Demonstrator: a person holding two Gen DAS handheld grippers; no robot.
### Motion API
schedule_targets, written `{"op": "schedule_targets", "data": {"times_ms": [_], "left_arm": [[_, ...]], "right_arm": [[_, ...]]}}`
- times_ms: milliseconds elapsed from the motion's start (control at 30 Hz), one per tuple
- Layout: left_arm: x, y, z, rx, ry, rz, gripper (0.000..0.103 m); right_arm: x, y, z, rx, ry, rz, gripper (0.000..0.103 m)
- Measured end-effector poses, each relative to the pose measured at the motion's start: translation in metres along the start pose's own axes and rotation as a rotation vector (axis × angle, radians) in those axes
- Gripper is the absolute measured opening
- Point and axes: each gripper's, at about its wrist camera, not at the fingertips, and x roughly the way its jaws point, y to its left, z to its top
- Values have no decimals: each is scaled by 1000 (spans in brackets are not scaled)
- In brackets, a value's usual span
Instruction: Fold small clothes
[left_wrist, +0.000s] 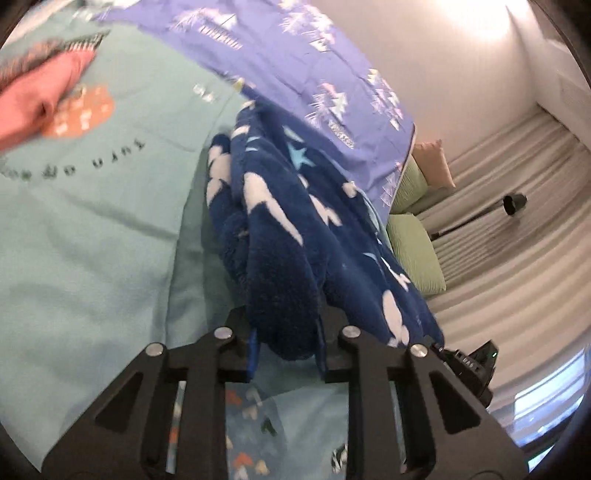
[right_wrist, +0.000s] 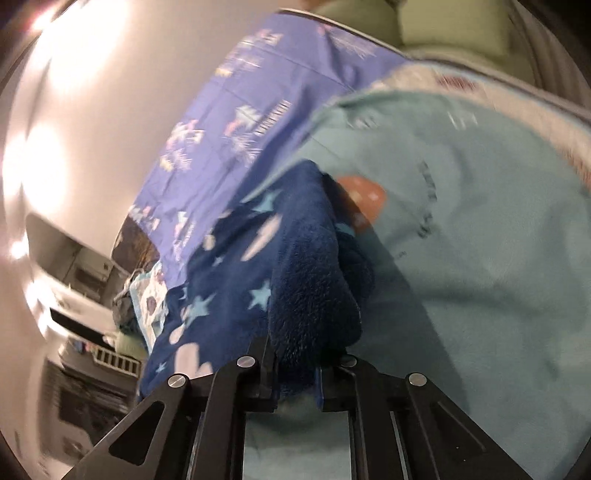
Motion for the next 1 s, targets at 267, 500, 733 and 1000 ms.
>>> {"op": "schedule_targets", "data": {"times_ms": [267, 500, 733, 1000], "left_arm": [[-50, -9, -54, 124, 72, 47, 25], [-31, 22, -76, 66, 138, 153, 42], [-60, 14, -70, 162, 33, 246, 65], [-44, 26, -57, 104, 36, 217, 65]], "right_arm": [[-45, -13, -55, -89, 69, -99, 13], [-54, -28, -69, -90, 82, -300, 33], [-84, 7, -66, -145, -90, -378, 33], [-17, 101, -91, -424, 95, -46, 34]]}}
